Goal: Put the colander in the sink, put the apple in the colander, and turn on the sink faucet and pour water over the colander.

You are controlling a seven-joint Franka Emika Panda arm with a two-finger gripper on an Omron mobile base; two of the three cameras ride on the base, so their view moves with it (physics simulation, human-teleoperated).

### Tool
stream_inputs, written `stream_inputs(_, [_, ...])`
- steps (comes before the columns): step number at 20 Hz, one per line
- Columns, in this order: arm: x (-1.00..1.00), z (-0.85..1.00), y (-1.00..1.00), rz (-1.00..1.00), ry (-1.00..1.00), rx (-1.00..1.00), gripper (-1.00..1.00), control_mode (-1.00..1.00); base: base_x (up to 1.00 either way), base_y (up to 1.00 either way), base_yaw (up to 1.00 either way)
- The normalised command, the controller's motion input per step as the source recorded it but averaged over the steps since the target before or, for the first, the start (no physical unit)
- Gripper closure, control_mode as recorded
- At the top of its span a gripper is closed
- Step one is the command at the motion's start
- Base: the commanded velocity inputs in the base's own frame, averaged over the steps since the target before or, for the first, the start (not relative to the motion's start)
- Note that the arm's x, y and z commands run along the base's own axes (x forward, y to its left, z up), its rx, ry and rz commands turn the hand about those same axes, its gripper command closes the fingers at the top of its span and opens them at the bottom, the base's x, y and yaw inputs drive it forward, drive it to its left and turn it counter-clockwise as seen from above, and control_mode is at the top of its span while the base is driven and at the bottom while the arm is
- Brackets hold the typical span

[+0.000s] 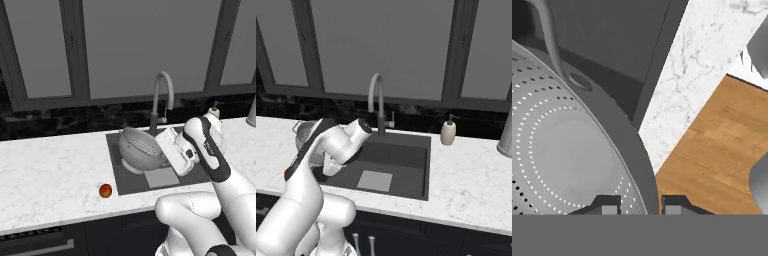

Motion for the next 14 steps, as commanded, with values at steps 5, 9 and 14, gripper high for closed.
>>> stream_inputs(5, [-0.04, 0.00, -0.77, 0.05, 0.05, -0.02, 1.00, -1.00, 0.00, 0.00, 0.00])
stream_inputs(9, [0.17, -0.02, -0.64, 0.10, 0.07, -0.13, 1.00, -1.00, 0.00, 0.00, 0.00])
stream_inputs(14, [0.26, 0.00, -0.67, 0.15, 0.07, -0.13, 1.00, -1.00, 0.00, 0.00, 0.00])
